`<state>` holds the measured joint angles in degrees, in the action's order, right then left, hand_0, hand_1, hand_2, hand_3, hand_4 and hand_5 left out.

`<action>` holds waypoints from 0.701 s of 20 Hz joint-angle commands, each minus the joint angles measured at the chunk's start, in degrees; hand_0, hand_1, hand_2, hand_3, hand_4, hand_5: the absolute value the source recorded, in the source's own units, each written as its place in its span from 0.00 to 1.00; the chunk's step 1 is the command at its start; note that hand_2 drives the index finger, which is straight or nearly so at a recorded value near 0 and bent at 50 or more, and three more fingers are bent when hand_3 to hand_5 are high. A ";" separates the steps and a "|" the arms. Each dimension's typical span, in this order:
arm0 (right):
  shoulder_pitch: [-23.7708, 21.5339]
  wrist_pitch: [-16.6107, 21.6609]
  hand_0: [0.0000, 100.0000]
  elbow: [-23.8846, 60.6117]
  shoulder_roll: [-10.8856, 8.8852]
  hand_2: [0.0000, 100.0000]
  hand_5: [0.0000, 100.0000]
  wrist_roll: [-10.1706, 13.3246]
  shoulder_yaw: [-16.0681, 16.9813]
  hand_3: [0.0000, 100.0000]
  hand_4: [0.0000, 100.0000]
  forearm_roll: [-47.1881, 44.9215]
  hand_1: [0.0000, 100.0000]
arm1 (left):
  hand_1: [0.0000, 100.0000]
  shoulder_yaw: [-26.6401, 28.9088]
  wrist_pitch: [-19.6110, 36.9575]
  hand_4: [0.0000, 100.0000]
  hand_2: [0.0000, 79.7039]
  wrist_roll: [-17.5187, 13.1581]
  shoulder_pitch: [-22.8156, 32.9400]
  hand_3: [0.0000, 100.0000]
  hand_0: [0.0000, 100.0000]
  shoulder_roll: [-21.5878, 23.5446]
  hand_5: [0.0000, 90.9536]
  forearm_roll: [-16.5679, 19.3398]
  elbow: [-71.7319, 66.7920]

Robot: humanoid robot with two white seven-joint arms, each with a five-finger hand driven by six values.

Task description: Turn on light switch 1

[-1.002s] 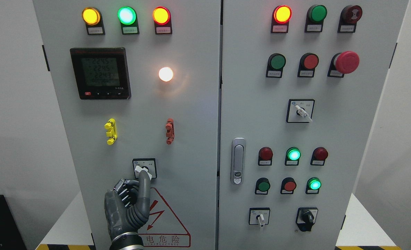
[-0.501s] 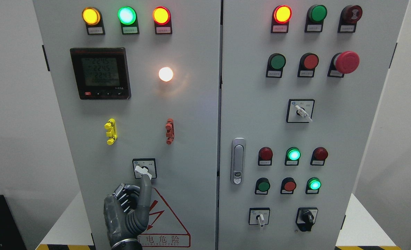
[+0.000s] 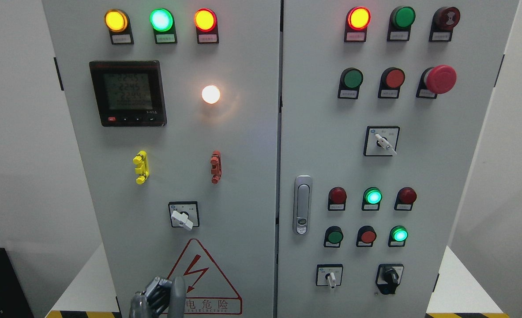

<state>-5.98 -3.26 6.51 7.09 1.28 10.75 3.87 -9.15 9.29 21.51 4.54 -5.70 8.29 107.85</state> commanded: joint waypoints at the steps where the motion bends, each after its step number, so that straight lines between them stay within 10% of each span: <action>1: 0.00 0.01 0.00 0.00 0.02 0.00 0.00 -0.05 -0.03 0.00 0.00 0.00 0.00 | 0.15 10.37 8.43 1.00 0.92 -5.32 11.10 1.00 0.10 3.68 0.95 -0.82 -10.61; 6: 0.00 0.01 0.00 0.00 -0.06 0.00 0.00 -0.05 0.06 0.00 0.00 0.00 0.00 | 0.00 15.47 11.89 1.00 0.82 -10.69 17.07 1.00 0.13 7.01 0.84 -7.14 -24.16; 10: 0.00 0.01 0.00 0.00 0.02 0.00 0.00 -0.05 -0.03 0.00 0.00 0.00 0.00 | 0.00 17.32 16.10 0.73 0.60 -15.17 19.98 0.77 0.17 8.86 0.35 -9.26 -40.22; 14: 0.00 0.01 0.00 0.00 0.02 0.00 0.00 -0.05 -0.03 0.00 0.00 0.00 0.00 | 0.00 18.47 15.85 0.54 0.42 -19.48 19.81 0.55 0.18 8.78 0.20 -8.91 -58.77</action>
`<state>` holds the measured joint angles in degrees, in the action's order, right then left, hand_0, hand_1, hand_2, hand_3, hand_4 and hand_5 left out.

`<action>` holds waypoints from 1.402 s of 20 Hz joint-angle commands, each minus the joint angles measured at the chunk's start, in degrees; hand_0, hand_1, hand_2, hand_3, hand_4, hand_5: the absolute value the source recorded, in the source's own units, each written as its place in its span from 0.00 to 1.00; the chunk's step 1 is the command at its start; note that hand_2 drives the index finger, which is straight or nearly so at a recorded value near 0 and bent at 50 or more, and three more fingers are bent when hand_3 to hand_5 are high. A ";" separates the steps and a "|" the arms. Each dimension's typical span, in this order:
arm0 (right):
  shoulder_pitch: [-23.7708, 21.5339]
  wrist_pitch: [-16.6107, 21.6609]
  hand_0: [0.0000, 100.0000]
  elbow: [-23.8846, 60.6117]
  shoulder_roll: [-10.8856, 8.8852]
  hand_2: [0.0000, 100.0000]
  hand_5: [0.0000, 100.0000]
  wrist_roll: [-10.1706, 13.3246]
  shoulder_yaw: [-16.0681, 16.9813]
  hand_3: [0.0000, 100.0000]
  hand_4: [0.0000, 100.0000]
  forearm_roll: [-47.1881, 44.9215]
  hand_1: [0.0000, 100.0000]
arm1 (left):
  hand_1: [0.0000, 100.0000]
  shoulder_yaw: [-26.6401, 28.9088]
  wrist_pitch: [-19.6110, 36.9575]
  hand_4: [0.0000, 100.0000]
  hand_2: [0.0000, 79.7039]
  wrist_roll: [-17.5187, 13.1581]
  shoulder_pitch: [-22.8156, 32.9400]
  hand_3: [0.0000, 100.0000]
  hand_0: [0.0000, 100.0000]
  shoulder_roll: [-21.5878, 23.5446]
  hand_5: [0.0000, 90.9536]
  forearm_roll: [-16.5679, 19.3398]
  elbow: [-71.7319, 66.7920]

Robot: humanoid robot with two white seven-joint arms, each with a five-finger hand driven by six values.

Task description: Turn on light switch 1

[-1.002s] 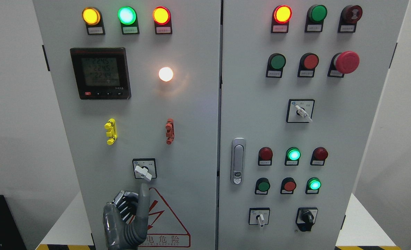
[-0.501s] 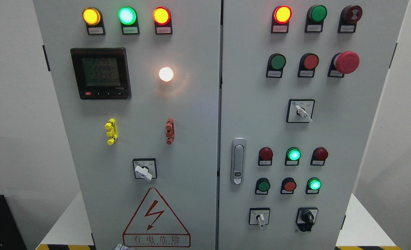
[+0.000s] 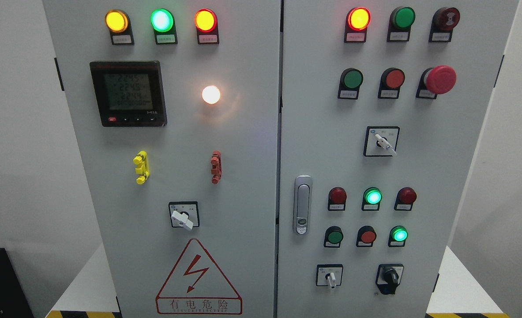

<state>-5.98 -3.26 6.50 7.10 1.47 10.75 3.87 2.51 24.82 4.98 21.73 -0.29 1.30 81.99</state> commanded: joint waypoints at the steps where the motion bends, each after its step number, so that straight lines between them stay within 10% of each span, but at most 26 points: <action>1: 0.00 0.01 0.00 0.00 0.02 0.00 0.00 -0.24 -0.03 0.00 0.00 0.00 0.00 | 0.00 6.72 -0.03 0.49 0.38 -3.57 2.53 0.49 0.17 3.46 0.16 -1.48 -36.77; 5: 0.00 0.01 0.00 0.00 0.02 0.00 0.00 -0.24 -0.03 0.00 0.00 0.00 0.00 | 0.05 6.28 -8.09 0.35 0.24 -5.59 -2.11 0.36 0.20 3.98 0.01 -1.47 -54.35; 13: 0.00 0.01 0.00 0.00 0.02 0.00 0.00 -0.24 -0.03 0.00 0.00 0.00 0.00 | 0.13 3.13 -27.61 0.13 0.00 -19.04 -12.41 0.07 0.26 7.06 0.00 2.20 -71.61; 28: 0.00 0.01 0.00 0.00 -0.07 0.00 0.00 -0.24 -0.03 0.00 0.00 0.00 0.00 | 0.00 0.48 -29.65 0.00 0.00 -17.64 -16.81 0.00 0.23 5.39 0.00 5.47 -72.76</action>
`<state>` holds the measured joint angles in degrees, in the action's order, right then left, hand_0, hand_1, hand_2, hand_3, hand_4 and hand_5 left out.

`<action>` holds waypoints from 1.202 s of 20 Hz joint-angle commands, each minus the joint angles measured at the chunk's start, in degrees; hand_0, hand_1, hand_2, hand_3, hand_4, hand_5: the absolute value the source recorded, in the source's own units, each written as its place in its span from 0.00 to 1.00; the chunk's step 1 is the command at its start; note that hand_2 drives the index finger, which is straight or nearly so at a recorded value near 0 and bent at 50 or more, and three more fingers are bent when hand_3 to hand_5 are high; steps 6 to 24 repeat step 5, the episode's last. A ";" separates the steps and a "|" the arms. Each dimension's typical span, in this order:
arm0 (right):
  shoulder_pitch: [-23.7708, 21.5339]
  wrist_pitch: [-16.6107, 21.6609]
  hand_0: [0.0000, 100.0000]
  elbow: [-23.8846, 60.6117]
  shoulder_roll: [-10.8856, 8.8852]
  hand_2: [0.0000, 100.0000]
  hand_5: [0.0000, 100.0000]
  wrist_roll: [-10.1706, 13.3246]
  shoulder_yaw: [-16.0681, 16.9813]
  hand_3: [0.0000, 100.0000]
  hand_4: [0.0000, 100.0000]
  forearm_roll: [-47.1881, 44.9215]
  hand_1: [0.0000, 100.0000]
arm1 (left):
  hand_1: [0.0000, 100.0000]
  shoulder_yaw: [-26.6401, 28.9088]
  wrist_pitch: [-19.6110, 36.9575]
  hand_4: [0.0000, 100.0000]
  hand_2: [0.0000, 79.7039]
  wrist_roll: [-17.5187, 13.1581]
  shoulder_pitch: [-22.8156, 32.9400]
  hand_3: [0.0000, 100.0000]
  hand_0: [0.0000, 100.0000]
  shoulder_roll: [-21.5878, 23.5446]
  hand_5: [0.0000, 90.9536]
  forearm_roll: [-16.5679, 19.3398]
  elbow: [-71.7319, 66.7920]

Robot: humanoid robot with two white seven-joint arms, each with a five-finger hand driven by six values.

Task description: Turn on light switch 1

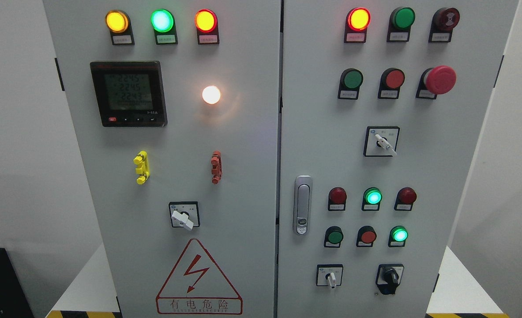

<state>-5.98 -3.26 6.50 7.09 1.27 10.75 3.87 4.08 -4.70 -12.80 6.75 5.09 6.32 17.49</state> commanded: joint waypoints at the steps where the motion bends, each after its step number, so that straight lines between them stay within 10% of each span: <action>1: 0.00 0.01 0.00 0.00 0.03 0.00 0.00 -0.03 -0.03 0.00 0.00 0.00 0.00 | 0.00 -1.18 -0.14 0.00 0.00 0.14 -1.83 0.00 0.23 0.01 0.00 0.45 -8.44; 24: 0.00 0.01 0.00 0.00 0.03 0.00 0.00 -0.03 0.06 0.00 0.00 0.00 0.00 | 0.00 -1.36 -0.14 0.00 0.00 0.23 -1.91 0.00 0.22 -0.95 0.00 0.45 -9.05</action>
